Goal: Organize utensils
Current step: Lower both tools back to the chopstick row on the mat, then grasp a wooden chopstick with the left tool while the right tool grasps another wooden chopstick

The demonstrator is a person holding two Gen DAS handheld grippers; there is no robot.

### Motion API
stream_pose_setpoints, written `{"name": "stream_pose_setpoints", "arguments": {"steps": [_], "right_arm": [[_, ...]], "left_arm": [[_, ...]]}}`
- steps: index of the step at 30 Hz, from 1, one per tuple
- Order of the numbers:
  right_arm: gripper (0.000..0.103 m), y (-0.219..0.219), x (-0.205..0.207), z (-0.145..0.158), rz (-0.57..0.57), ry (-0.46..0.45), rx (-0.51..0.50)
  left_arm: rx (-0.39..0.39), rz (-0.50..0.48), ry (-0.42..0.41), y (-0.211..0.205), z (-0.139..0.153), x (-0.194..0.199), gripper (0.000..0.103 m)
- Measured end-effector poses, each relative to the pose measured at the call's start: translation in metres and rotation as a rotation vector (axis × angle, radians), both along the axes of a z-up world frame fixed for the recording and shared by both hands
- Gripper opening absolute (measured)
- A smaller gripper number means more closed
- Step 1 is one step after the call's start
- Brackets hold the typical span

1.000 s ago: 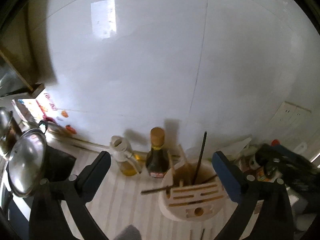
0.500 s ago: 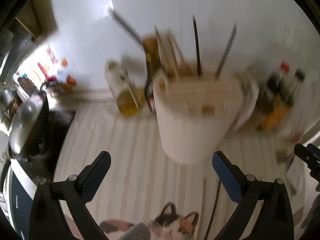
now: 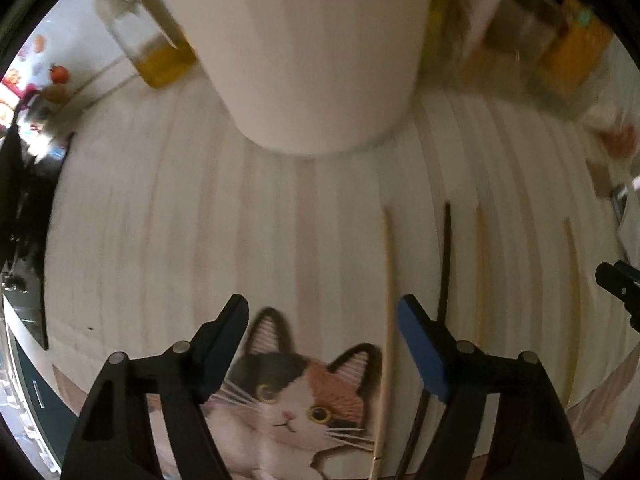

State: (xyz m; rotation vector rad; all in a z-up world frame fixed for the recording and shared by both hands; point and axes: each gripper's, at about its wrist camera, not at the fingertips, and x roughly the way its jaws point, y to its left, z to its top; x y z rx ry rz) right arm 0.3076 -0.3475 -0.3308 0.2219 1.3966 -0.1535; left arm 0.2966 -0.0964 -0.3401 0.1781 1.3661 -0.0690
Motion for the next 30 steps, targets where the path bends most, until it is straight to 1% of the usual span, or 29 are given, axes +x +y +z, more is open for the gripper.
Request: {"name": "stream_pose_setpoints", "arguments": {"steps": [1,2,4,5,6,7,8,9,10,11,13,18,20,23,25,27,30], "right_arm": [[0.048,0.0,-0.001,-0.005,0.003,0.016,0.006],[0.048,0.001,-0.001,-0.011,0.015,0.037,0.008],[0.048,0.003,-0.003,-0.02,0.029,0.067,0.026],[0.047,0.005,-0.004,-0.023,0.036,0.079,0.029],[0.042,0.007,-0.005,-0.029,0.049,0.099,0.033],[0.031,0.008,-0.006,-0.034,0.054,0.12,0.035],[0.029,0.008,-0.007,-0.036,0.051,0.124,0.03],[0.021,0.008,-0.009,-0.036,0.047,0.113,0.026],[0.011,0.009,-0.009,-0.036,0.043,0.108,0.017],[0.007,0.009,-0.01,-0.036,0.034,0.104,0.033],[0.007,0.01,-0.011,-0.037,0.031,0.097,0.05],[0.007,0.02,-0.002,-0.038,0.034,0.102,0.133],[0.007,0.027,0.001,-0.038,0.055,0.105,0.117],[0.007,0.031,0.006,-0.037,0.093,0.137,0.097],[0.007,0.032,0.009,-0.038,0.1,0.152,0.1],[0.007,0.035,0.012,-0.037,0.117,0.166,0.089],[0.007,0.038,0.013,-0.036,0.126,0.176,0.072]], "left_arm": [[-0.007,-0.015,0.018,-0.004,-0.006,0.0,0.063],[-0.009,-0.023,0.03,-0.007,-0.01,0.001,0.059],[-0.013,-0.042,0.05,-0.014,-0.017,0.001,0.045],[-0.022,-0.048,0.058,-0.016,-0.019,0.001,0.041],[-0.032,-0.048,0.046,-0.018,-0.019,0.001,0.031],[-0.048,-0.056,0.045,-0.019,-0.018,0.002,0.018],[-0.067,-0.058,0.05,-0.02,-0.018,0.002,0.011],[-0.067,-0.055,0.052,-0.02,-0.018,0.002,0.005],[-0.059,-0.052,0.048,-0.019,-0.018,0.002,0.005],[-0.054,-0.05,0.043,-0.017,-0.018,0.002,0.005],[-0.053,-0.039,0.044,-0.011,-0.018,0.003,0.005],[-0.035,-0.027,0.048,0.008,-0.016,-0.001,0.005],[-0.037,-0.024,0.048,0.012,-0.014,-0.001,0.005],[-0.033,-0.022,0.043,0.013,-0.015,-0.003,0.005],[-0.035,-0.018,0.041,0.008,-0.013,-0.006,0.005],[-0.044,-0.012,0.042,0.014,-0.014,-0.008,0.005],[-0.048,-0.011,0.042,0.017,-0.013,-0.002,0.005]]}}
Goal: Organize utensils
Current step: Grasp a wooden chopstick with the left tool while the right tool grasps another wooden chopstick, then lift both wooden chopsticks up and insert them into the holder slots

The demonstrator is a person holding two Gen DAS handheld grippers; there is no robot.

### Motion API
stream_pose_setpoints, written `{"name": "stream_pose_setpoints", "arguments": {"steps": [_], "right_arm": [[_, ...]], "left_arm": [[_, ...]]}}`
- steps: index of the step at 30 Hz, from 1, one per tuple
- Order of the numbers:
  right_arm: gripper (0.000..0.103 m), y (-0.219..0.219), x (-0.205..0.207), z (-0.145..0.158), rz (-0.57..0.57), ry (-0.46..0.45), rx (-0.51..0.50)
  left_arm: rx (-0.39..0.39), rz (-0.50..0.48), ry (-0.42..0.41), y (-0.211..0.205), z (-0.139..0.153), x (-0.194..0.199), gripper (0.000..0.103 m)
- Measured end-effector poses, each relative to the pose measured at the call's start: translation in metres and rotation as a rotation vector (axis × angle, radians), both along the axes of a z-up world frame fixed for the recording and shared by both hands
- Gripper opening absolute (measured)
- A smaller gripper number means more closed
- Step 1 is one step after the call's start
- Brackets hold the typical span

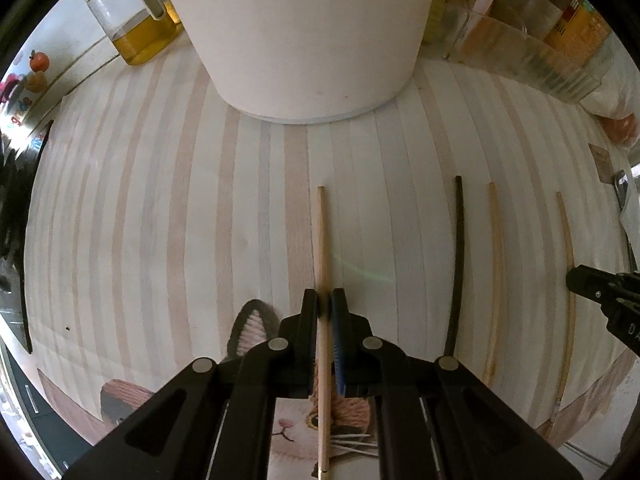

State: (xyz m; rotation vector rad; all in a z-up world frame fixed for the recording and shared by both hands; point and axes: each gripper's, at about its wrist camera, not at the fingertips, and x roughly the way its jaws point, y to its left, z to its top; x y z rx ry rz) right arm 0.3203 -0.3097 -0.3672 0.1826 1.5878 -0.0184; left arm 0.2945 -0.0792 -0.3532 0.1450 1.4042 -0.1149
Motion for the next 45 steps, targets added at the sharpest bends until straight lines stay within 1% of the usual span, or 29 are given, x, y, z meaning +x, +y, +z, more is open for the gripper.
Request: {"name": "stream_pose_setpoints", "arguments": {"steps": [5,10,16,19,21,23,25,29,32,36,39,40,42,45], "right_arm": [[0.007,0.015,0.003,0.002,-0.006,0.005,-0.005],[0.007,0.022,0.005,-0.009,0.005,0.011,-0.024],[0.007,0.034,0.009,-0.01,0.009,0.016,-0.037],[0.007,0.042,0.009,-0.008,0.012,0.004,-0.049],[0.006,0.046,0.007,-0.009,0.028,-0.026,-0.065],[0.006,0.05,0.003,-0.006,0.024,-0.055,-0.057],[0.006,0.05,-0.003,0.003,-0.013,-0.093,-0.008],[0.006,0.055,-0.012,0.029,-0.036,-0.19,0.031],[0.006,0.059,-0.016,0.048,-0.029,-0.255,0.045],[0.006,0.062,-0.018,0.077,-0.025,-0.351,0.068],[0.006,0.054,-0.017,0.102,-0.023,-0.43,0.078],[0.006,0.045,-0.017,0.113,-0.026,-0.455,0.083],[0.006,0.042,-0.013,0.129,-0.031,-0.511,0.089],[0.006,0.037,-0.004,0.159,-0.043,-0.59,0.105]], "left_arm": [[-0.008,0.003,0.002,0.002,-0.002,0.002,0.005],[-0.008,0.001,0.002,0.003,-0.003,0.003,0.005],[-0.004,0.0,-0.003,0.001,-0.004,0.005,0.005],[0.012,-0.004,-0.008,-0.003,-0.005,0.006,0.004],[0.007,-0.009,-0.006,-0.006,-0.002,0.005,0.004],[0.005,-0.018,-0.042,-0.008,0.011,0.001,0.004],[-0.015,-0.021,-0.069,-0.008,0.026,-0.002,0.004],[-0.062,-0.02,-0.132,-0.006,0.06,-0.01,0.004],[-0.093,-0.022,-0.179,-0.003,0.086,-0.017,0.004],[-0.134,-0.012,-0.25,0.003,0.123,-0.024,0.004],[-0.157,-0.004,-0.296,0.0,0.144,-0.022,0.004],[-0.171,-0.004,-0.315,0.0,0.154,-0.022,0.004],[-0.19,-0.004,-0.345,0.0,0.17,-0.018,0.004],[-0.223,-0.01,-0.406,0.0,0.202,-0.01,0.004]]}}
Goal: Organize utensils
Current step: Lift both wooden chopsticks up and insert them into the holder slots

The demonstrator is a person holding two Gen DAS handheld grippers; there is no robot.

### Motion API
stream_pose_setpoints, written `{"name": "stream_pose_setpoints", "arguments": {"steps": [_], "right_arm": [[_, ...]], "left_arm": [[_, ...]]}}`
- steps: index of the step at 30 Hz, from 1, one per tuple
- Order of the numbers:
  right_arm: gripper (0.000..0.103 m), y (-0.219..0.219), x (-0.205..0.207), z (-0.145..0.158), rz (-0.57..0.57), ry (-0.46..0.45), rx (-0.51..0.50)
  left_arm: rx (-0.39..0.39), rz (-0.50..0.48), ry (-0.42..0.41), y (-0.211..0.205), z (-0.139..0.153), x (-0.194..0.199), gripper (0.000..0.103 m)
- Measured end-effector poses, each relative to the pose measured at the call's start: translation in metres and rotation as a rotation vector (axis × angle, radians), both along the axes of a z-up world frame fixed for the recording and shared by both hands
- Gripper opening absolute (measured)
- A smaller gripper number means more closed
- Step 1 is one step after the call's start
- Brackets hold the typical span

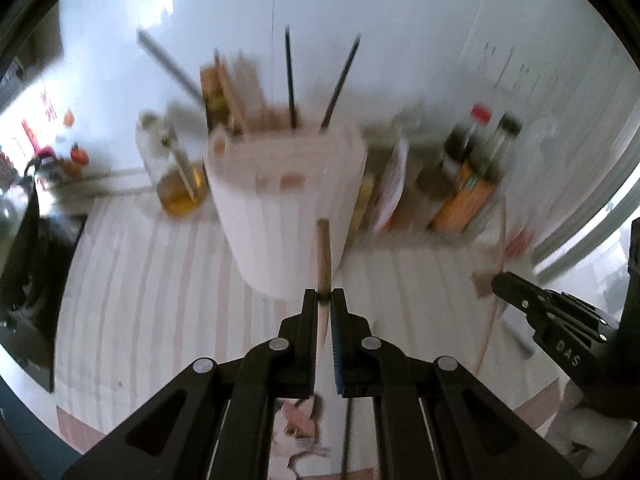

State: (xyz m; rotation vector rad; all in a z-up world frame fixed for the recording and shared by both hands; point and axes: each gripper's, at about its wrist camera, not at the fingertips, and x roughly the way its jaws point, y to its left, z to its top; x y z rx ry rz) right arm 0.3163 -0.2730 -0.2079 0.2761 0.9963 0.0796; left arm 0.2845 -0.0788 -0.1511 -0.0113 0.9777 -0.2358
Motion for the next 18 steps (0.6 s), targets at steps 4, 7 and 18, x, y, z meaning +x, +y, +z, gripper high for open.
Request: {"name": "stream_pose_setpoints", "arguments": {"steps": [4,7,18], "right_arm": [[0.006,-0.005,0.021,0.048,-0.008,-0.12,0.014],[0.006,-0.011,0.043,0.089,-0.015,-0.208,0.03],[0.006,0.004,0.14,0.19,-0.01,-0.405,0.066]], "left_arm": [[-0.045,-0.015,-0.095,-0.005,0.049,0.013,0.004],[-0.072,-0.027,-0.164,-0.009,0.087,0.024,0.004],[-0.067,0.012,-0.34,0.005,0.183,0.092,0.004]]}}
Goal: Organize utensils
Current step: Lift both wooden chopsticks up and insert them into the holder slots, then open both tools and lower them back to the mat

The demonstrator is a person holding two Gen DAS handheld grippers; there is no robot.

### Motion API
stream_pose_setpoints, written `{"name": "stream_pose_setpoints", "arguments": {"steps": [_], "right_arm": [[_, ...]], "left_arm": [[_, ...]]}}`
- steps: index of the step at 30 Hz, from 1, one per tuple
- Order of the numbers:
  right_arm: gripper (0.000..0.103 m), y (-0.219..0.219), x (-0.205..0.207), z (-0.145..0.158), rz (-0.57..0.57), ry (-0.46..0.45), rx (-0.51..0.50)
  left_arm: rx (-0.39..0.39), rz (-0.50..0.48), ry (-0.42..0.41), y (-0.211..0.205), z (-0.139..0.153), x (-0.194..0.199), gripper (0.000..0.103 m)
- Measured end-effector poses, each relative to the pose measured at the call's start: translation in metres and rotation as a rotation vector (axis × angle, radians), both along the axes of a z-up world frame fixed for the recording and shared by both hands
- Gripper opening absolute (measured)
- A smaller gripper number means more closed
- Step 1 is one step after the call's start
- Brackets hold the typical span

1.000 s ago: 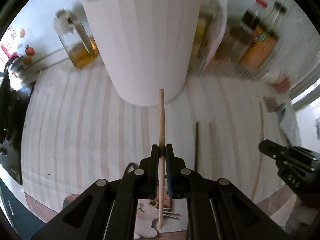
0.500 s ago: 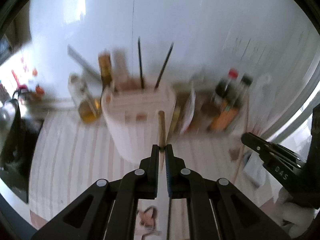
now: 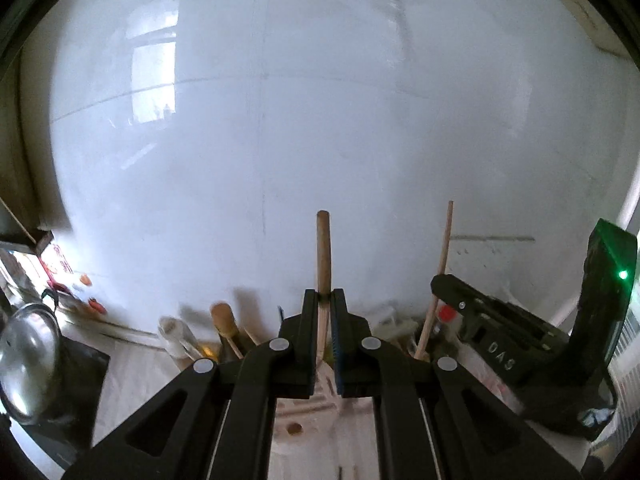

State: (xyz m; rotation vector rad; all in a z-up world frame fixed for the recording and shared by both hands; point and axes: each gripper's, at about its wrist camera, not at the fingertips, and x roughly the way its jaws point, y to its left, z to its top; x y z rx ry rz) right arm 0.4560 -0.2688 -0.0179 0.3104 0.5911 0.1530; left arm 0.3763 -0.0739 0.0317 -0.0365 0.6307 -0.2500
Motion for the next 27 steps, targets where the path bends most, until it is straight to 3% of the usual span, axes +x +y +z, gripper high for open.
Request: {"name": "stream_pose_setpoints", "arguments": {"steps": [5,18,23,27], "right_arm": [[0.006,0.028,0.046,-0.005,0.02,-0.011,0.002],[0.006,0.073,0.115,-0.057,0.042,-0.052,-0.023],[0.007,0.079,0.118,-0.071,0.079,-0.027,-0.034],[0.007,0.079,0.108,-0.072,0.086,-0.015,-0.039]], "left_arm": [[0.024,0.037,0.045,0.016,-0.014,0.033,0.004],[0.022,0.087,0.248,0.044,-0.097,0.071,0.004],[0.004,0.103,0.27,0.047,-0.1,0.069,0.008],[0.028,0.142,0.24,0.049,-0.092,0.064,0.013]]}}
